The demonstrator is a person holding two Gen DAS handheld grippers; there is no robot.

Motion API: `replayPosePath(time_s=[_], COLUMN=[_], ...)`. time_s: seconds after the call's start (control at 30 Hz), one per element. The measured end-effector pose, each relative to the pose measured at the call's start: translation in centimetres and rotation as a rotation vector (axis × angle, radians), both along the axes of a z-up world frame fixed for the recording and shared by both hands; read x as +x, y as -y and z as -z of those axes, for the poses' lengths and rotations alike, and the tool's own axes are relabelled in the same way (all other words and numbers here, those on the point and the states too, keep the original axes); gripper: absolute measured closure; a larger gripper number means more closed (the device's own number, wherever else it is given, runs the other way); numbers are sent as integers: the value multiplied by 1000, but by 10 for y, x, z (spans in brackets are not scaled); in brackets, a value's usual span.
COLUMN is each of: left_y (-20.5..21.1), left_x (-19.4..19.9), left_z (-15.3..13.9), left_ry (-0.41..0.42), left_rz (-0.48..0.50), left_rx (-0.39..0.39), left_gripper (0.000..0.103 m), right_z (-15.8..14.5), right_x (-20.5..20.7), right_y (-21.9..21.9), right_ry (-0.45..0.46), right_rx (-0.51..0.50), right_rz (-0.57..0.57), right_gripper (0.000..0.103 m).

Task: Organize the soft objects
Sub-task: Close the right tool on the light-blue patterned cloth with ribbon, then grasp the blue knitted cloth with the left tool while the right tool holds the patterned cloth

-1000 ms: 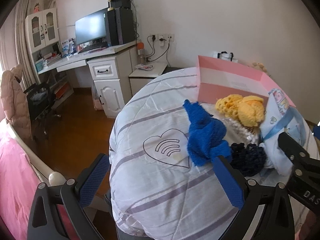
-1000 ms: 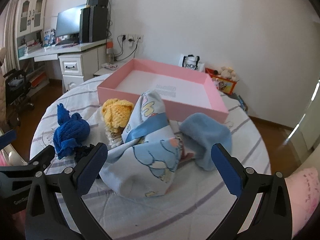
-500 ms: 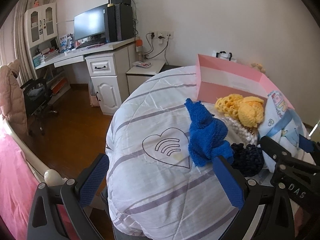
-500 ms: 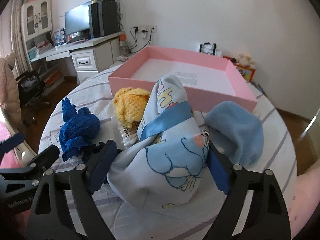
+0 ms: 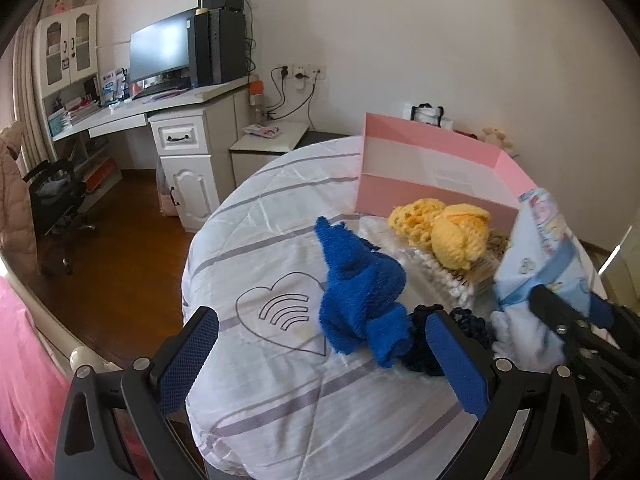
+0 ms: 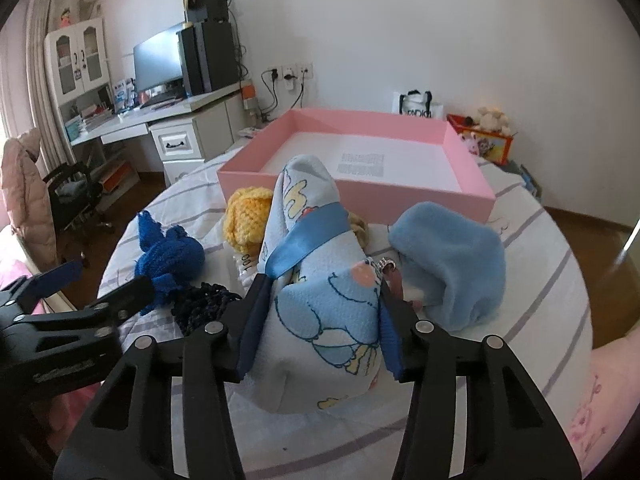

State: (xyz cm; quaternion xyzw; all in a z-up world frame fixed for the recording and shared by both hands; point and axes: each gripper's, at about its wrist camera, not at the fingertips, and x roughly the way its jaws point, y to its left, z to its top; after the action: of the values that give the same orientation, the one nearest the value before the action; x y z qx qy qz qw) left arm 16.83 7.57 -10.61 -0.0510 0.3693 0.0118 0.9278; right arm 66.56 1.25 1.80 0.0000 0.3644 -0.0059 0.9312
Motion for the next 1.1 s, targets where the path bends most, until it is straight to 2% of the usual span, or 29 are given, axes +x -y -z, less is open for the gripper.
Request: replayPosePath(time_s=[0.17,0.27,0.37,0.43,0.5,0.6,0.73,0.83,1.1], left_y=[4,4,4,4,4,3,2,2,7], left_x=[3,1,0,2,5,8,10,12,22], left_z=[-3,-3,-4,-3,-2,-1,0,1,-1], left_ry=[-2,-5,-6,-10,-15,-19,-22,-24,-23], left_rz=[5,6,6,3,-1,-4,-7,-12,8], left_rx=[1,1,4,3,5,6,11,15,2], left_gripper=[1,1,1,1,1,1,1,1,1], right_z=[-24,-29,-20,-10,-5,10,33,27,-4], right_x=[-23,-35,-36,-29,-25,-9,2,-2,-19], right_y=[5,6,5,2,-1,-4,6,14,34], right_ry=[55,36,-26,-57,-60,-108,-161,-145,-61], right_rx=[-39,-95,-130,-152,-170,-165,-127,-98,-84], right_rz=[2,-5,-21,-16,-11,-18,20,17,57], right_gripper=[57,56,54,50,41,36,40,49,49])
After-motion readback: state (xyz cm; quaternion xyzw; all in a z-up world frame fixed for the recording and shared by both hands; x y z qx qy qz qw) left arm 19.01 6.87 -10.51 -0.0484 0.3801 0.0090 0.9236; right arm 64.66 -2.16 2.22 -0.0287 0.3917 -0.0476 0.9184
